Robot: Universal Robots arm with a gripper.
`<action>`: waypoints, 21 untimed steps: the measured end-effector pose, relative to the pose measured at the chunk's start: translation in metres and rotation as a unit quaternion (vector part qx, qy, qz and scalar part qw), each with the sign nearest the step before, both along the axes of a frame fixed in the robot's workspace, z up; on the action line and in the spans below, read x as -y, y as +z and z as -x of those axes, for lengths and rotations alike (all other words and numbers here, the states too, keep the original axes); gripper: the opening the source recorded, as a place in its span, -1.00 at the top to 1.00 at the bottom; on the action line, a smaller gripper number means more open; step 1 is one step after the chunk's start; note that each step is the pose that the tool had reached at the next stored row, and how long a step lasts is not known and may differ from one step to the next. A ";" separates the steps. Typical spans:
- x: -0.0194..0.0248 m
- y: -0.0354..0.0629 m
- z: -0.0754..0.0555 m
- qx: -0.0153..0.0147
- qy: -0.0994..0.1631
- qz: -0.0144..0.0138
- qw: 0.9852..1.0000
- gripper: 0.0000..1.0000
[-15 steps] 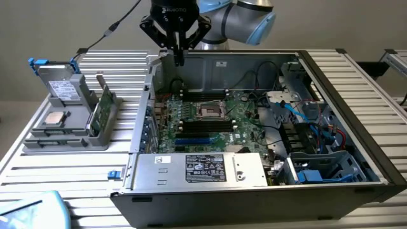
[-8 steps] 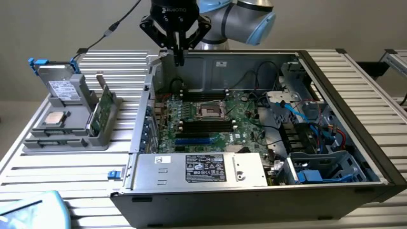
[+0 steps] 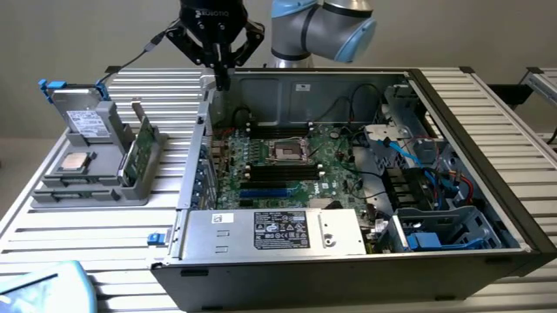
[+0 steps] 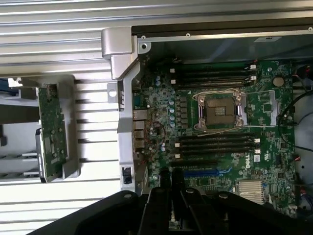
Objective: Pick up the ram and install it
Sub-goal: 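Reach for the ram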
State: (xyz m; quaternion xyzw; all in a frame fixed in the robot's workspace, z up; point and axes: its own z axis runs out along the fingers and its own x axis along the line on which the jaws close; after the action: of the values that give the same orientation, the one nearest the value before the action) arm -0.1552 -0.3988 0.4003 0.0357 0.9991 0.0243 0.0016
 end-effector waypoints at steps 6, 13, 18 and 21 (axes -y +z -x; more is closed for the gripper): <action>0.0000 -0.0005 0.027 -0.005 0.000 0.000 1.000 0.68; 0.0000 -0.0019 0.059 -0.007 0.000 0.000 1.000 0.68; 0.0000 -0.0034 0.082 -0.009 0.000 0.000 1.000 0.68; 0.0000 -0.0043 0.096 -0.010 0.000 0.000 1.000 0.68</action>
State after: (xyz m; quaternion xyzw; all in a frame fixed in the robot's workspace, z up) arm -0.2508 -0.3988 0.3960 0.0359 0.9990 0.0240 -0.0085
